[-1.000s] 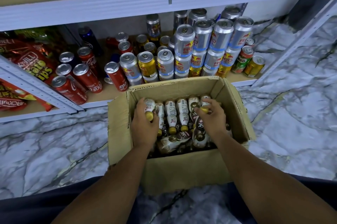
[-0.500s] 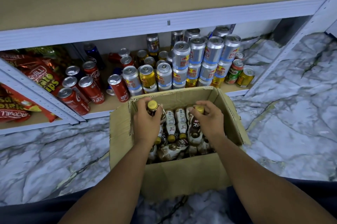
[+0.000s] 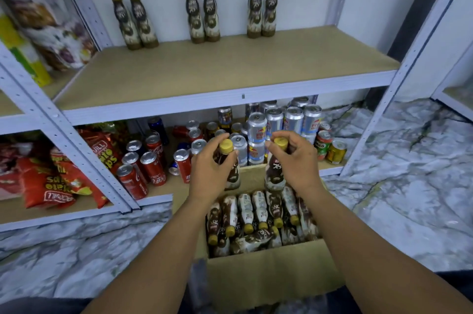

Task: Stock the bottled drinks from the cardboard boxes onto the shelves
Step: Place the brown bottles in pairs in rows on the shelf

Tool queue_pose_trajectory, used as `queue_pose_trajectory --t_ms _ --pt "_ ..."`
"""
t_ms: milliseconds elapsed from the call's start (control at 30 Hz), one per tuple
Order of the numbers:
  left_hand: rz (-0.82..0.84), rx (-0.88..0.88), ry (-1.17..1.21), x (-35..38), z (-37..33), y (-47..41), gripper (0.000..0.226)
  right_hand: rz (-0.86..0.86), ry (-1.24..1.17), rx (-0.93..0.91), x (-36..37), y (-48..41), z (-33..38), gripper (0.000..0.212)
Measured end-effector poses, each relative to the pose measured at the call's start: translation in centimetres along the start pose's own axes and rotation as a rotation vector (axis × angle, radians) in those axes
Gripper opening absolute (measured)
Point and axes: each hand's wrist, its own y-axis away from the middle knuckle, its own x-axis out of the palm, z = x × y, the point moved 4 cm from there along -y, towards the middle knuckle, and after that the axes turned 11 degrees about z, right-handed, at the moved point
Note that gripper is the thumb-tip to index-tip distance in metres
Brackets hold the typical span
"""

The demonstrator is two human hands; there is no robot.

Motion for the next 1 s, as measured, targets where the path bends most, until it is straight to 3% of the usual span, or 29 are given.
queue_pose_trajectory --t_ms 567,1000 --pt "-0.116 0.235 0.001 -8.8 -15.4 -11.2 0.032 -0.057 0.064 -0.307 -4.8 -12.1 17.0 0.017" --pt "-0.073 0.211 -0.051 -7.9 -13.0 -23.7 0.036 -0.024 0.129 -0.252 -4.3 -24.9 16.7 0.019"
